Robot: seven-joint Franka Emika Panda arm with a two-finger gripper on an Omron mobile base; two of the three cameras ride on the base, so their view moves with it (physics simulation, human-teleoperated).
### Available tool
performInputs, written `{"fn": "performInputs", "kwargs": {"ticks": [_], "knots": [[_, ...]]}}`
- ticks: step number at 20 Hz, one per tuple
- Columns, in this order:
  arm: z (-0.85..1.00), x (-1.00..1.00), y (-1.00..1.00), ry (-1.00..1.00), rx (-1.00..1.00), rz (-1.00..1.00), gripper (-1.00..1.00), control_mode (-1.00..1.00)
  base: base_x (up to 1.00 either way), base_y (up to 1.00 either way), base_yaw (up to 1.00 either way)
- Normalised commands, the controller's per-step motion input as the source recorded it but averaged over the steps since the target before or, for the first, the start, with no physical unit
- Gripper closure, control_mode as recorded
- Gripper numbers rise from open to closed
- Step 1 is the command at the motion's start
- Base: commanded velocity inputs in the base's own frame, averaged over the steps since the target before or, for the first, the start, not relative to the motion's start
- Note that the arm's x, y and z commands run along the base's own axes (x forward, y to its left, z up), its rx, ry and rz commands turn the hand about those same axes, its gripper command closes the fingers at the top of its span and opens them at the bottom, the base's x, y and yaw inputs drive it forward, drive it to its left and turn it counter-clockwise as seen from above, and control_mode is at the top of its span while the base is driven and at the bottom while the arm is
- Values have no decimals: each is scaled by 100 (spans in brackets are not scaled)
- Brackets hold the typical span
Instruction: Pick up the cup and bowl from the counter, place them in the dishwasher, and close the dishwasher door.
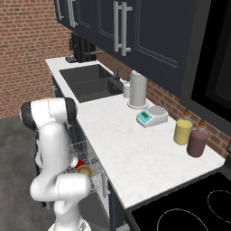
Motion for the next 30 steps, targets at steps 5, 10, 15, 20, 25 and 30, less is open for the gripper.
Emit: {"fn": "performInputs", "kwargs": {"ticks": [5, 10, 15, 20, 25, 30], "knots": [[100, -50, 29, -1, 8, -5, -100, -100, 0, 0, 0], [100, -36, 49, 0, 0, -2, -100, -100, 0, 0, 0], [100, -31, 55, 0, -3, 0, -100, -100, 0, 0, 0], [64, -41, 51, 12, -16, 0, -100, -100, 0, 0, 0], [0, -15, 64, 6, -30, 0, -100, -100, 0, 0, 0], [-1, 0, 64, 0, -27, 0, -100, -100, 0, 0, 0]]}}
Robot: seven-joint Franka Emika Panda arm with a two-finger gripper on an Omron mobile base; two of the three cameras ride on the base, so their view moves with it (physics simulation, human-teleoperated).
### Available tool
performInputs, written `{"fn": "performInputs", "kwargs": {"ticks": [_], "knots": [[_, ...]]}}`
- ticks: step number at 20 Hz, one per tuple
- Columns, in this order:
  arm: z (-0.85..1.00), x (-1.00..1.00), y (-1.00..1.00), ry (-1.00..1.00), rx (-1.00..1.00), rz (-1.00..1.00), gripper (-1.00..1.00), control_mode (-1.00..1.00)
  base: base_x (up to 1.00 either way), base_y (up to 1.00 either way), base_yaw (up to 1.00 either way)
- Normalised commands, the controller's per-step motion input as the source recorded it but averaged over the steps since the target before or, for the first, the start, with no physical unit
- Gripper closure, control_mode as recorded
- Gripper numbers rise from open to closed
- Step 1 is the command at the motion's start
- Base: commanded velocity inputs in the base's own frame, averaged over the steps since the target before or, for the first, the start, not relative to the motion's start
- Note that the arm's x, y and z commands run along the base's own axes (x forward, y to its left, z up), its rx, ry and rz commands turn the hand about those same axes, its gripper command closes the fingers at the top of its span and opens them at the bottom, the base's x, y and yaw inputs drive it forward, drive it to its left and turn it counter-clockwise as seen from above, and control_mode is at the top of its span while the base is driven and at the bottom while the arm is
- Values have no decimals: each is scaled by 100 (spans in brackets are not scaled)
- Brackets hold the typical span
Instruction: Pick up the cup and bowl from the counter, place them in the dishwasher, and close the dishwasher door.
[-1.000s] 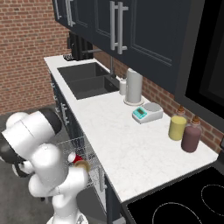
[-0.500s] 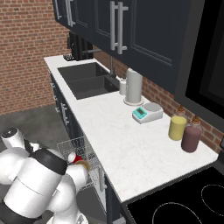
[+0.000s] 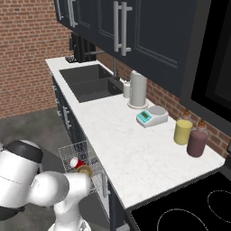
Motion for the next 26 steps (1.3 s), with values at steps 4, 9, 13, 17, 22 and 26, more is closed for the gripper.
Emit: {"fn": "performInputs", "kwargs": {"ticks": [4, 9, 13, 17, 22, 26], "knots": [[-31, 0, 45, 0, -23, 0, -100, -100, 0, 0, 0], [-44, 1, 38, 0, -28, 0, -100, -100, 0, 0, 0], [-29, 6, 19, 0, -24, 0, -100, -100, 0, 0, 0], [-17, 13, 22, 0, -21, 0, -100, -100, 0, 0, 0], [-35, 28, 8, 0, -19, 0, -100, -100, 0, 0, 0], [-52, 27, 1, 0, -17, 0, -100, -100, 0, 0, 0]]}}
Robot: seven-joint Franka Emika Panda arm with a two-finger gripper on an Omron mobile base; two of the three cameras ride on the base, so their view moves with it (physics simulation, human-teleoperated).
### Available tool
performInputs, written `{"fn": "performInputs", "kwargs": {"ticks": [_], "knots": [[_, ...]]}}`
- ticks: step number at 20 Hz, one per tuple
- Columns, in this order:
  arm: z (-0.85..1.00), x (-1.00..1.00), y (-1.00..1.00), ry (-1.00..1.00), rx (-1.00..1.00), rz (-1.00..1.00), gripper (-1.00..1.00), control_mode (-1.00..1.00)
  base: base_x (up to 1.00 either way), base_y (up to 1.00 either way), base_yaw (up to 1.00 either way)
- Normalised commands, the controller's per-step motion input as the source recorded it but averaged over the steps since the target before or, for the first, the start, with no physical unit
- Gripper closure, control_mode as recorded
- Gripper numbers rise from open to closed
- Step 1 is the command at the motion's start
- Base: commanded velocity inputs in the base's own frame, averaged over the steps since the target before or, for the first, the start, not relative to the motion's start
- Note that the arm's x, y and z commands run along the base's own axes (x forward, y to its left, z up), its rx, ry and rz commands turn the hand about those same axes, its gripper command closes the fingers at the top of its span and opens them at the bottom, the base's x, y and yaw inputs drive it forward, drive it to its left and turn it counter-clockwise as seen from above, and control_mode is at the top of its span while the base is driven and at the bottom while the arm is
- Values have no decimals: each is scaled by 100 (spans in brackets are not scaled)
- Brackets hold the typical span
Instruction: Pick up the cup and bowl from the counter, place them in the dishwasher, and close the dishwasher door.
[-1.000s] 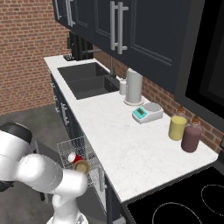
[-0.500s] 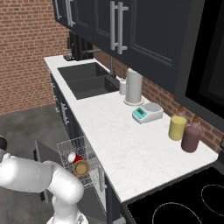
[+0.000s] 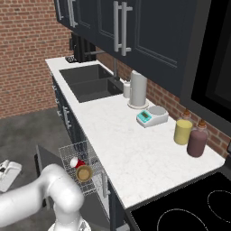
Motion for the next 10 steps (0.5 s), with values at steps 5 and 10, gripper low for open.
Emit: {"fn": "performInputs", "kwargs": {"ticks": [5, 10], "knots": [[-63, 43, 7, 0, -18, 0, -100, -100, 0, 0, 0], [-53, 49, 3, 0, -15, 0, -100, -100, 0, 0, 0]]}}
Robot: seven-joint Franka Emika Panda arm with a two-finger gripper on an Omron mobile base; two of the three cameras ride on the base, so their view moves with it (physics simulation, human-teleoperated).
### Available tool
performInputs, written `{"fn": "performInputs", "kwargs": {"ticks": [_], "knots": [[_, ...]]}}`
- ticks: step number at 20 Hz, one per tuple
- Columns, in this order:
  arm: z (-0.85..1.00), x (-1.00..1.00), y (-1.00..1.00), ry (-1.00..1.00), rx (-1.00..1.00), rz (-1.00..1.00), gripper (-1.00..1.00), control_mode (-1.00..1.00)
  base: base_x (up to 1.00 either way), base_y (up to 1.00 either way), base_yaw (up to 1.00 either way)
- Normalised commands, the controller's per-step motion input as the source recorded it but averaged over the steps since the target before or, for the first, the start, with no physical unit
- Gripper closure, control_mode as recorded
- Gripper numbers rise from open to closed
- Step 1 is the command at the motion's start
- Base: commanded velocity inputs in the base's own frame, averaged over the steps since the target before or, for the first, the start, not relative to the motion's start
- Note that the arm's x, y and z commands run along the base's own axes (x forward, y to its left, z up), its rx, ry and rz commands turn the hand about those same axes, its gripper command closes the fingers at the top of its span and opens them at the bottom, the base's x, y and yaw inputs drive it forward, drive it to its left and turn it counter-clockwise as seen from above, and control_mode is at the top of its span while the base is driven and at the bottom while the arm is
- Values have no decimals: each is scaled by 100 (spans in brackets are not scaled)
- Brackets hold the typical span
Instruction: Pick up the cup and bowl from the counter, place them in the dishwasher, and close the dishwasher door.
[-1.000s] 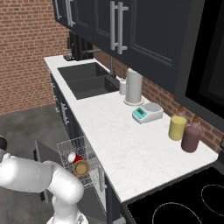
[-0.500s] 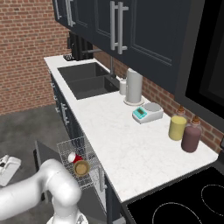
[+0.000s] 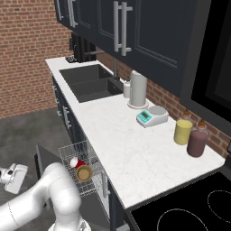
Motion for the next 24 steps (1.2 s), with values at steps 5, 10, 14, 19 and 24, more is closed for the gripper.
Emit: {"fn": "performInputs", "kwargs": {"ticks": [5, 10, 14, 19, 24], "knots": [[-57, 41, 0, 0, -11, 1, -100, -100, 0, 0, 0], [-61, 28, 7, 0, -14, 1, -100, -100, 0, 0, 0], [-51, 18, 19, 0, -14, 0, -100, -100, 0, 0, 0], [-45, 24, 25, -3, -14, 0, -100, -100, 0, 0, 0], [-45, 41, 15, -1, -12, 0, -100, -100, 0, 0, 0]]}}
